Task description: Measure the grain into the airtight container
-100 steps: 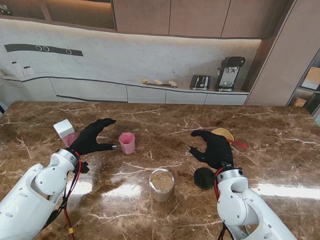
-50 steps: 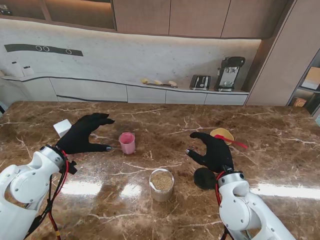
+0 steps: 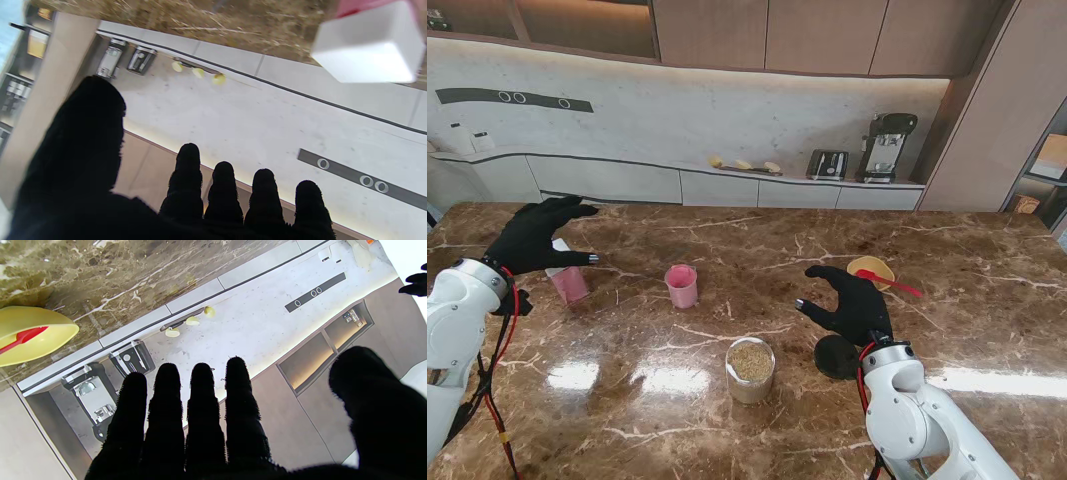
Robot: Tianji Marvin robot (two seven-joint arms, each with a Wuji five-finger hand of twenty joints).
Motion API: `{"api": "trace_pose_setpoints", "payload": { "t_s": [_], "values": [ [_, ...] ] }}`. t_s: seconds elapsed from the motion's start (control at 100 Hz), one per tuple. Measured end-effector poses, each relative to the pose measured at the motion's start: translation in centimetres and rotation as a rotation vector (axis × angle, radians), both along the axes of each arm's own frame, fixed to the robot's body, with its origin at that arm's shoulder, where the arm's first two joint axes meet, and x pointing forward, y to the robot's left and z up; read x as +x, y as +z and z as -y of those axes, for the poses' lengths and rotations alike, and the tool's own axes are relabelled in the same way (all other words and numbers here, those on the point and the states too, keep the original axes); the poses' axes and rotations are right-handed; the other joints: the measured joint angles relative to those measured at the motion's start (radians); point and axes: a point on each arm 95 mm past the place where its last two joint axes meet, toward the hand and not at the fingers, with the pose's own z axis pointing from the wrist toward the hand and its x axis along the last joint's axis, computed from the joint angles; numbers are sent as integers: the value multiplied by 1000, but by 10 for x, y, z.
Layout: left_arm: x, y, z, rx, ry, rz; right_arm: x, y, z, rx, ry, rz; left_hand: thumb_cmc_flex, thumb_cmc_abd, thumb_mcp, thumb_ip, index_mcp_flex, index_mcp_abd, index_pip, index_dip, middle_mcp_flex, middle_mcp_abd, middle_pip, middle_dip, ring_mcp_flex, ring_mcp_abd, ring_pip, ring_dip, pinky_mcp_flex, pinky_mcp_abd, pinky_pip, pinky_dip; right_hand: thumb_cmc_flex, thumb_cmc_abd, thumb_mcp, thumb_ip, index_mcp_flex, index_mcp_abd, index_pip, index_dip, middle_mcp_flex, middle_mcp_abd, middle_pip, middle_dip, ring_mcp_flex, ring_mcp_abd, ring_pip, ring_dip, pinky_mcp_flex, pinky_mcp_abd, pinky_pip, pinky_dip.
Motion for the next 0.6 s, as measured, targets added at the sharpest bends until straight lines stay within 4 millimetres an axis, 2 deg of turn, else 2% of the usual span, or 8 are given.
{"api": "trace_pose_setpoints", "payload": {
  "t_s": [0.14, 0.23, 0.35, 0.37, 0.6],
  "values": [
    [3, 2, -23, 91, 108, -7, 1, -4, 0, 11, -5, -15, 0, -3, 0, 0, -20, -7, -37, -13, -19, 0, -24, -15, -10, 54, 0, -4, -11, 83, 0, 0, 0, 0, 0, 0, 0, 0, 0, 0, 0, 0, 0, 0, 0, 0, 0, 0, 0, 0, 0, 0],
    [3, 1, -35, 86, 192, -47, 1, -6, 0, 8, -8, -21, 0, -3, -4, 0, -65, -2, -74, -25, -28, 34, -57, -26, -36, 99, 9, -4, -14, 129, 0, 3, 0, 0, 0, 0, 0, 0, 0, 0, 0, 1, 0, 0, 0, 0, 0, 0, 0, 0, 0, 0],
    [2, -4, -46, 111, 224, -93, 1, -7, 0, 5, -9, -25, 0, -3, -8, 0, -141, 4, -111, -27, -54, 45, -99, -31, -59, 121, 10, -11, -13, 151, 0, 11, 2, 0, 0, 1, 0, 0, 0, 0, 0, 1, 0, 0, 0, 0, 0, 0, 0, 0, 0, 0],
    [2, -5, -47, 113, 231, -102, 1, -7, -1, 4, -9, -25, 0, -9, -21, 0, -143, 7, -110, -27, -61, 47, -109, -31, -57, 125, 10, -12, -9, 152, 0, 12, 2, 0, 3, 10, 0, 0, 0, 0, -1, 1, 0, 0, 0, 0, 0, 0, 0, 0, 0, 0],
    [6, -23, -57, 156, 276, -191, 1, -8, -1, 2, -11, -28, 21, -18, -39, 0, -153, 21, -147, -27, -80, 54, -140, -10, -57, 127, 10, -13, 8, 187, 122, 15, 4, 0, 9, 10, 0, 0, 0, 0, -10, 2, 1, 0, 0, 0, 0, 0, 0, 0, 0, 0]
  ]
}}
